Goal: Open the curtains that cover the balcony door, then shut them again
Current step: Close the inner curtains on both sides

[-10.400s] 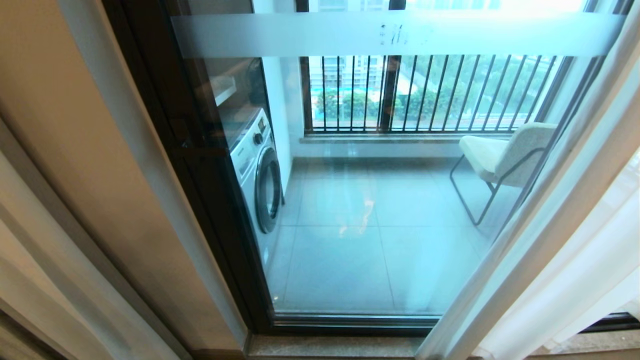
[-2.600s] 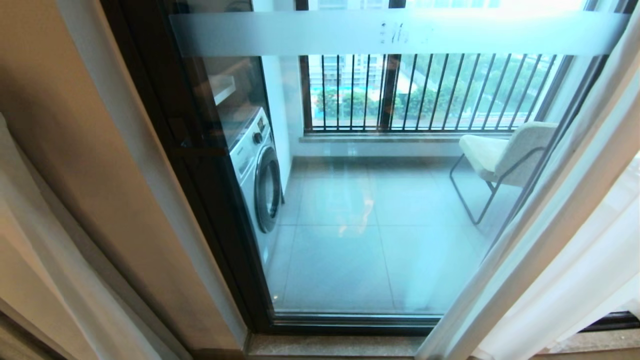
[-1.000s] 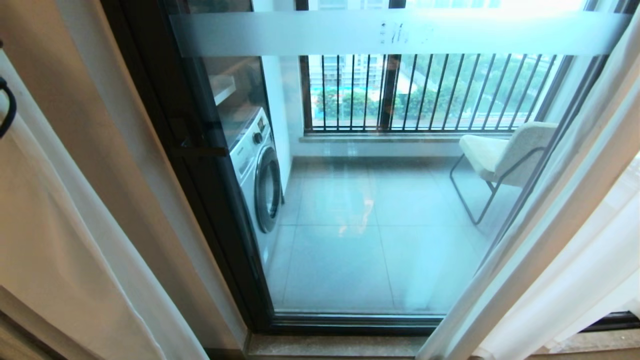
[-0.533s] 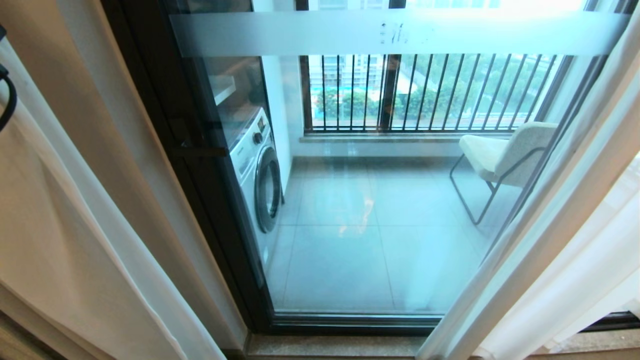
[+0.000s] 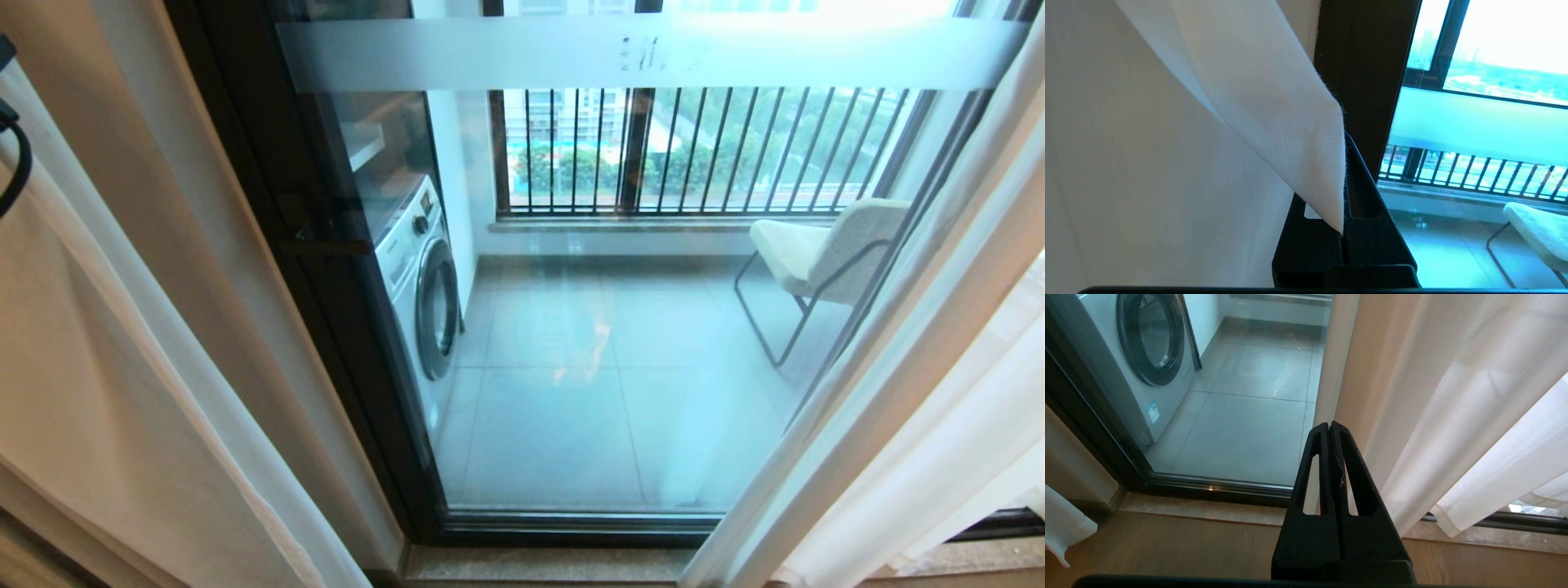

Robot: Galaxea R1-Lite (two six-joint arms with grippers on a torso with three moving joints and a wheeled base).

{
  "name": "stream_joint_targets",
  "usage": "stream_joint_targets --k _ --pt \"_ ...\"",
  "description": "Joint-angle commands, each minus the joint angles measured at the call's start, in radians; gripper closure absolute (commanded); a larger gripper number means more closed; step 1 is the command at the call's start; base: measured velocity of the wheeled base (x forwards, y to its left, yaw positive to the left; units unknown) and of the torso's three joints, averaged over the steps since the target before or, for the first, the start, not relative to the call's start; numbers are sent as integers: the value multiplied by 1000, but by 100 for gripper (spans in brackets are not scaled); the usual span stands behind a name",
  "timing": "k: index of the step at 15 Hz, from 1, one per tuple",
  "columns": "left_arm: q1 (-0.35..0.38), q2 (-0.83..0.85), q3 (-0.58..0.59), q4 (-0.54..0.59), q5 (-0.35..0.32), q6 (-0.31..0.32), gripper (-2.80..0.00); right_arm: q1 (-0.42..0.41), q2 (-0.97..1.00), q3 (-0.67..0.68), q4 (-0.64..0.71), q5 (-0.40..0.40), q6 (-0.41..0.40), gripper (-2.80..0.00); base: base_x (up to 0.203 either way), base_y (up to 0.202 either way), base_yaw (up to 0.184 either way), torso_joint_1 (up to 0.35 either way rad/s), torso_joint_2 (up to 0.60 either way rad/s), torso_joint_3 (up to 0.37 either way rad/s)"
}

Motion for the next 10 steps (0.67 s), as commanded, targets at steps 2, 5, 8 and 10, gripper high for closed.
stream_joint_targets --k 2,5,8,10 --pt "-5 1 4 -6 -1 -2 0 0 1 1 0 0 -1 0 0 0 0 0 0 0" --pt "-7 2 5 -4 -1 -2 0 0 1 -1 0 1 -1 0 1 -118 6 3 0 3" --pt "-11 5 7 -1 -1 -2 0 0 1 -1 0 1 -1 0 0 -189 -1 2 3 4" --pt "-11 10 7 -1 -1 -2 0 0 1 -1 0 1 -1 0 0 -188 -1 2 3 6"
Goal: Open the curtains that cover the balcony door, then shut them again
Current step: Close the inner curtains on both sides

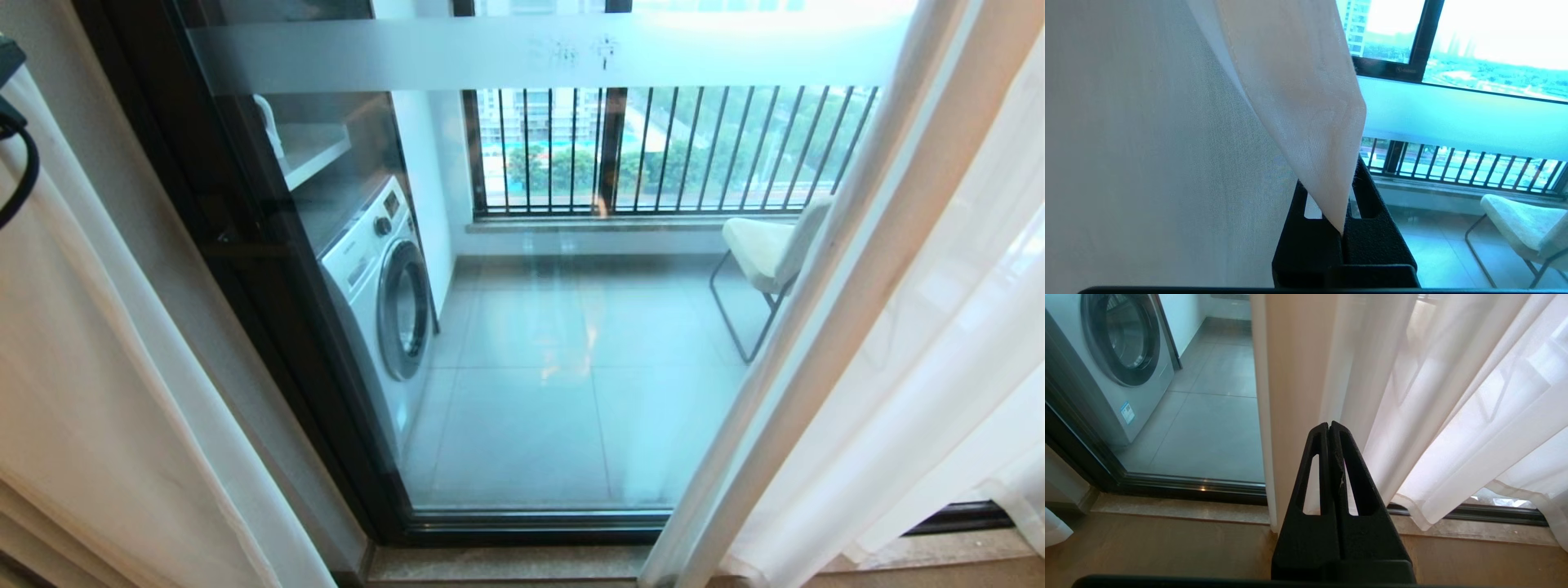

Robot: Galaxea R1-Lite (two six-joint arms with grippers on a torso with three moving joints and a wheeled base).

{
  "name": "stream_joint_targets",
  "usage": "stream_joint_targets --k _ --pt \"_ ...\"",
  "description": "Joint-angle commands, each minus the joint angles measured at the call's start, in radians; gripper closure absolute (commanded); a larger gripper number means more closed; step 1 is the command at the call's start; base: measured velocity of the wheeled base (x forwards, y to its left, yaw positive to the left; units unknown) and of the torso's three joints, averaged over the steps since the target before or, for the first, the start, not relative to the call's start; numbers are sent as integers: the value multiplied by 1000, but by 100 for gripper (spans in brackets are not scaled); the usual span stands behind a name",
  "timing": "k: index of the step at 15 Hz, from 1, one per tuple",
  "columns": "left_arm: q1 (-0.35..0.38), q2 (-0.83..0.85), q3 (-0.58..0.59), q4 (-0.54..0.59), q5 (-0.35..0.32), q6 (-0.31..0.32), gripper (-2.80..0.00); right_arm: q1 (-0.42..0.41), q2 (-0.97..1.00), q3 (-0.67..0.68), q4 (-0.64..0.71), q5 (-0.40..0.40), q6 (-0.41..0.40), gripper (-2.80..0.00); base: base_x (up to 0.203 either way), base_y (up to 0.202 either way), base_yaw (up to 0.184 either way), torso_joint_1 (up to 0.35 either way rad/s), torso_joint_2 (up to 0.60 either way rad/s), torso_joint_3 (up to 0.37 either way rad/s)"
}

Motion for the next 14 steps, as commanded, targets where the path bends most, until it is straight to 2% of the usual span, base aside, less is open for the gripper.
stream_joint_targets --k 1,14 --pt "0 10 0 -5 -1 -2 0 0 1 -1 0 1 -1 0 0 -182 0 1 2 2" --pt "-16 9 -9 -13 0 -2 0 0 1 1 0 1 -1 0 0 -189 1 2 3 4"
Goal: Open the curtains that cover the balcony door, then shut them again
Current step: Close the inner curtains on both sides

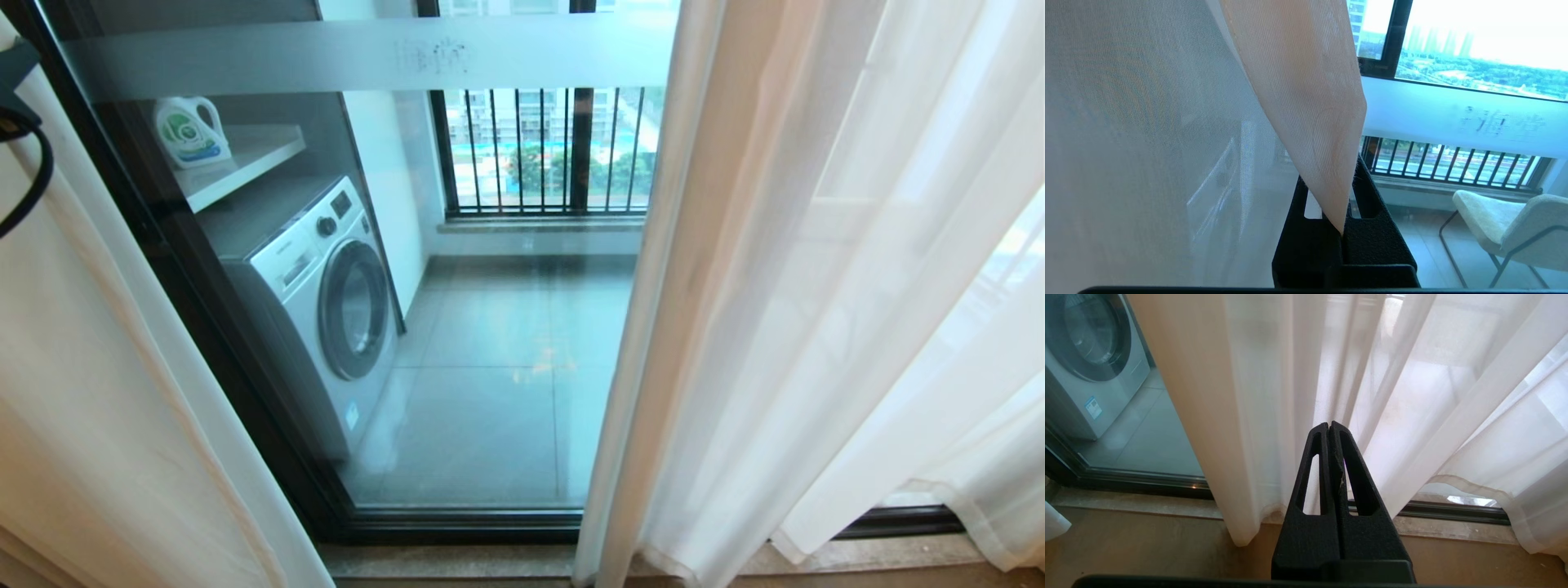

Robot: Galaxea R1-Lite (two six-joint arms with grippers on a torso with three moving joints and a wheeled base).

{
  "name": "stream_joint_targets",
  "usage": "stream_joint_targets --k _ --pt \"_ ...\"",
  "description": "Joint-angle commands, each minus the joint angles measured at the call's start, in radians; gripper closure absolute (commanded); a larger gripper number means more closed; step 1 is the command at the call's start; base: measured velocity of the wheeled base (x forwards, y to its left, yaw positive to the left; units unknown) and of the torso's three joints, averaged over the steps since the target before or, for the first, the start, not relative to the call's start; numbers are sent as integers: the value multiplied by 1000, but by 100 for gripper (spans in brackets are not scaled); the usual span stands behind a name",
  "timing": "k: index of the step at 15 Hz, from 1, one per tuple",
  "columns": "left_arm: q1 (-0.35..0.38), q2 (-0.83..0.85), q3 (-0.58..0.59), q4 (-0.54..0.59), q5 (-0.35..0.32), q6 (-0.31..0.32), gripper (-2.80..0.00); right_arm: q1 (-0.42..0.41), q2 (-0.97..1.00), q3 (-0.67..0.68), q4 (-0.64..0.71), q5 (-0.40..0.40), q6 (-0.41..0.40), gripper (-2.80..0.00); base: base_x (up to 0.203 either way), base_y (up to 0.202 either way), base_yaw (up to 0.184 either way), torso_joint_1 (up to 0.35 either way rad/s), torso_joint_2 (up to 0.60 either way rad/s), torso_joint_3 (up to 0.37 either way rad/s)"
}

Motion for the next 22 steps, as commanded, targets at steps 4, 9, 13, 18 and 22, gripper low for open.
stream_joint_targets --k 4,9,13,18,22 --pt "-25 -20 3 -6 -1 -2 0 0 1 -1 1 1 -1 0 0 -187 4 3 2 6" --pt "-44 -40 12 -6 1 -2 0 0 1 -1 1 0 -1 0 0 -190 4 1 2 2" --pt "-51 -45 14 -5 6 -2 0 0 1 1 0 1 -1 0 0 -194 3 1 2 2" --pt "-51 -50 25 -5 3 -2 0 0 1 -1 0 1 -1 0 0 -191 1 5 4 2" --pt "-53 -44 25 -4 -1 -2 0 0 1 0 1 1 -1 0 0 -189 3 1 2 3"
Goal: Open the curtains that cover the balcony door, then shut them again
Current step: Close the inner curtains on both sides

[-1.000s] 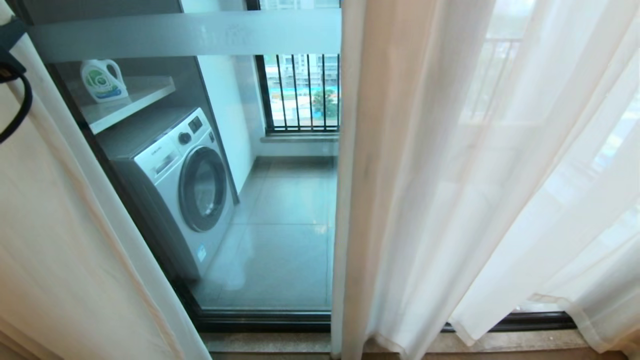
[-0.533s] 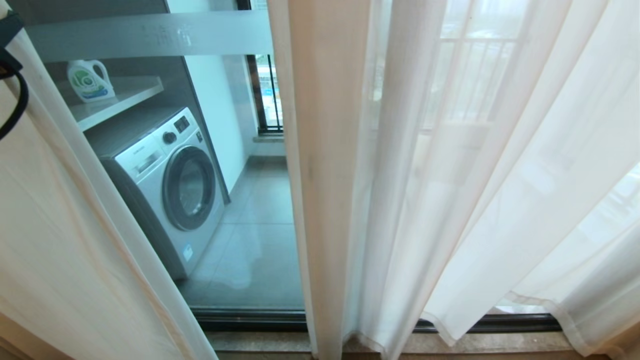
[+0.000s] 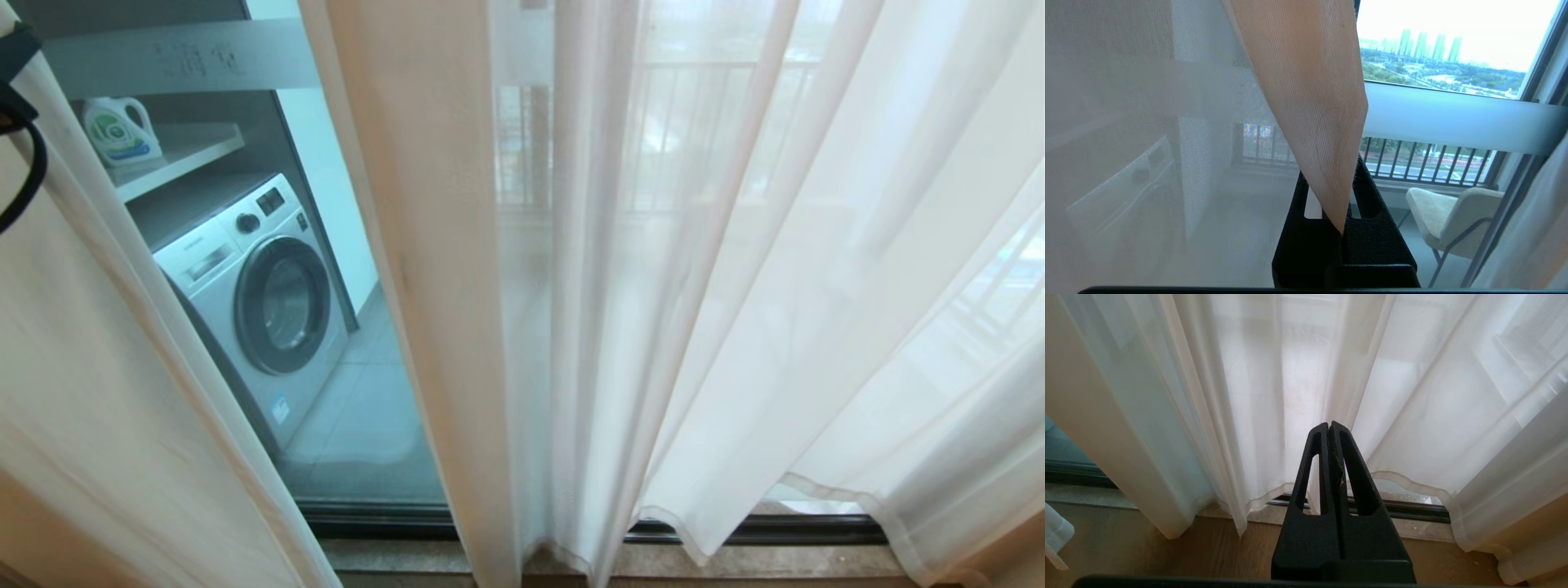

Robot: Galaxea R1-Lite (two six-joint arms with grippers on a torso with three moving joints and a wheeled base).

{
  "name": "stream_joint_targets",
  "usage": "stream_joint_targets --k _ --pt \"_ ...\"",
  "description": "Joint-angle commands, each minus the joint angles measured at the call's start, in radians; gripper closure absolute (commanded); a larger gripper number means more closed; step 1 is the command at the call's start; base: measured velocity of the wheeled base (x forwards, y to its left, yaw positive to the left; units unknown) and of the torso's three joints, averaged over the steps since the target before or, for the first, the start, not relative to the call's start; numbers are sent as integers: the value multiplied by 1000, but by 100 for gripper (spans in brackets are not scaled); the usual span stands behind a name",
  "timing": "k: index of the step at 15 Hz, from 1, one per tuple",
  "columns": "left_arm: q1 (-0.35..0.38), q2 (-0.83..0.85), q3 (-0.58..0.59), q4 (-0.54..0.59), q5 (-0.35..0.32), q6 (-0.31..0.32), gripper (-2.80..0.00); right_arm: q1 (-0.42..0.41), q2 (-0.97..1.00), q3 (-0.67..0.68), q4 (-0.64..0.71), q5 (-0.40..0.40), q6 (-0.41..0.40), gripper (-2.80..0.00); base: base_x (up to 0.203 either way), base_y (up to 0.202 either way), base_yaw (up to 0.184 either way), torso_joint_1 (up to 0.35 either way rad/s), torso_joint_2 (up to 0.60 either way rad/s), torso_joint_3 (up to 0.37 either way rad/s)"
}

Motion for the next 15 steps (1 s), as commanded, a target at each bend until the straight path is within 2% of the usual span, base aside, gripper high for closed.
stream_joint_targets --k 1,4,7,15 --pt "-1 7 0 -3 -4 -2 0 2 1 1 0 1 -1 0 0 -187 2 4 2 2" --pt "-16 14 -6 -2 -4 -2 0 0 1 1 0 1 -1 0 0 -132 0 2 4 1" --pt "-36 22 -21 -2 -4 -3 0 0 1 0 0 0 -1 0 0 0 0 0 0 0" --pt "-152 26 -83 -6 -4 -5 0 0 1 1 -1 1 -1 0 0 0 0 0 0 0"
